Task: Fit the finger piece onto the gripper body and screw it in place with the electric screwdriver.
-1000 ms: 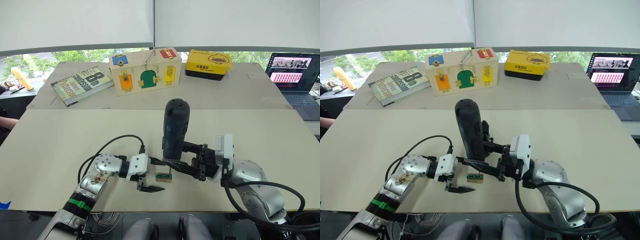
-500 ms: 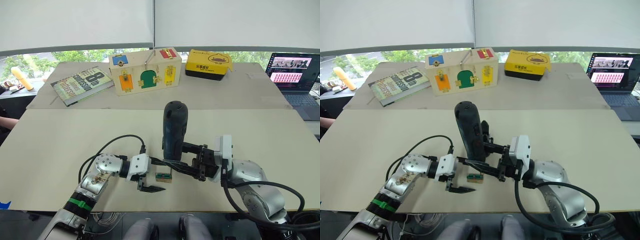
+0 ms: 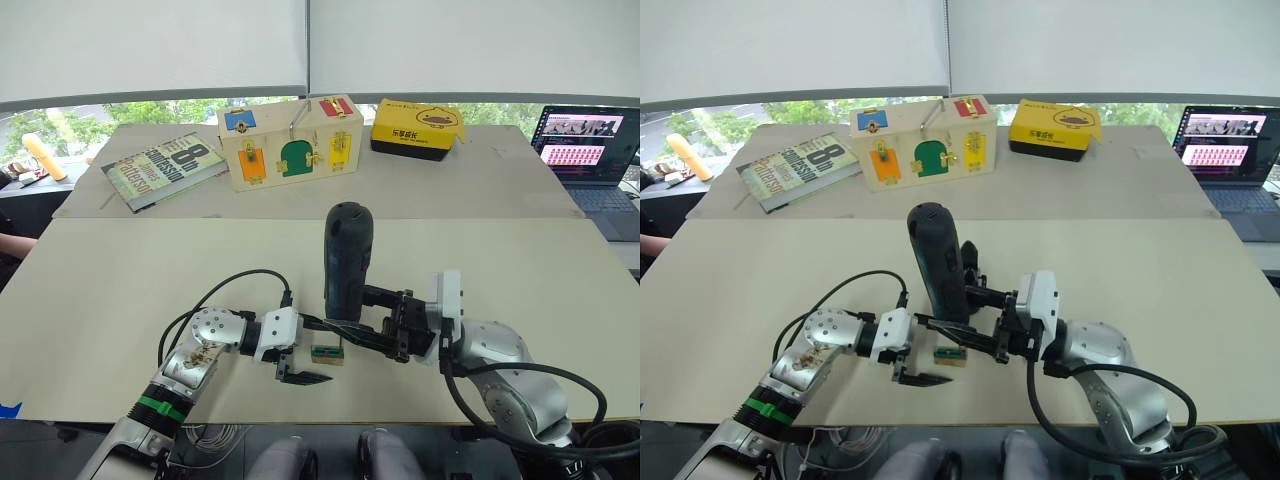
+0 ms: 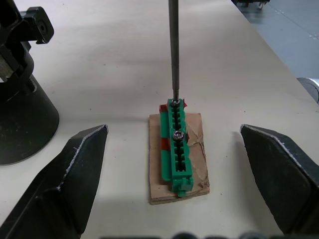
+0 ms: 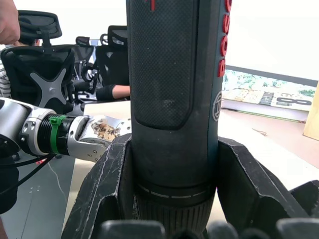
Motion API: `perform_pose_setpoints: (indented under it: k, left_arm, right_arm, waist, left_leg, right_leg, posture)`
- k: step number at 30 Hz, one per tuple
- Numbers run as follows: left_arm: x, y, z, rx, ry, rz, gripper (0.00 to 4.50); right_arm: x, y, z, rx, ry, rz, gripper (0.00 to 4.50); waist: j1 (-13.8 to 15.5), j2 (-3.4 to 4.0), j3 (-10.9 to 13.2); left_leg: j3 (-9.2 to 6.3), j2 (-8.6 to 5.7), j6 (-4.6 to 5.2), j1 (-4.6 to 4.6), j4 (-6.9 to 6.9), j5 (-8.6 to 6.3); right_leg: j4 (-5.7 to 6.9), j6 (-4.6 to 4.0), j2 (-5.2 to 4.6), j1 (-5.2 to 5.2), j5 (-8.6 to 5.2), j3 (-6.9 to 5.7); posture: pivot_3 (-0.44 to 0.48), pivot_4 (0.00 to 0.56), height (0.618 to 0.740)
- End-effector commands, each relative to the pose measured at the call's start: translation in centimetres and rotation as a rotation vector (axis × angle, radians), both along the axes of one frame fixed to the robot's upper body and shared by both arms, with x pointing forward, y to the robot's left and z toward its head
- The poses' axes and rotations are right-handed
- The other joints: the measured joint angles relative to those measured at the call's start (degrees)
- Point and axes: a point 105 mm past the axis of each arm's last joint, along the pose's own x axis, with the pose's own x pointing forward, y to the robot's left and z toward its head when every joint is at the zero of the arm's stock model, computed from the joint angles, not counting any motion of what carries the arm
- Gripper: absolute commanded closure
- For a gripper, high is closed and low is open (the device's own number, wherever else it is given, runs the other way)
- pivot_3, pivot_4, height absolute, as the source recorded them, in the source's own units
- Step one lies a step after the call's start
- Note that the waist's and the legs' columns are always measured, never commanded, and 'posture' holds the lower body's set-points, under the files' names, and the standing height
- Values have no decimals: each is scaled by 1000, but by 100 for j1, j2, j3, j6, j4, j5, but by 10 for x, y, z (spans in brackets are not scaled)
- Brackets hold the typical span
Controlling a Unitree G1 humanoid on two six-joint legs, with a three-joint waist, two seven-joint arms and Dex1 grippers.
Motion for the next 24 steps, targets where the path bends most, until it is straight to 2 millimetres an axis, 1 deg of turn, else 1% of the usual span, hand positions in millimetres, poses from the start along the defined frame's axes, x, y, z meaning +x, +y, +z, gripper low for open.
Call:
perform_pose_setpoints:
  k: [1, 24]
  left_arm:
    - [0, -4, 12, -21, -44, -19, 0]
    - [-1, -5, 13, -26, -43, -19, 0]
  right_arm:
    - [-8, 3, 16, 38, -64, 36, 2608]
    - [-6, 0, 14, 20, -57, 16, 2608]
  waist:
    - [0, 0, 0]
    - [0, 0, 0]
  left_leg:
    - [0, 0, 0, 0, 0, 0]
    - [0, 0, 0, 0, 0, 0]
  right_leg:
    - [0, 0, 0, 0, 0, 0]
    - [0, 0, 0, 0, 0, 0]
  posture:
    - [0, 150, 740]
    - [0, 150, 740]
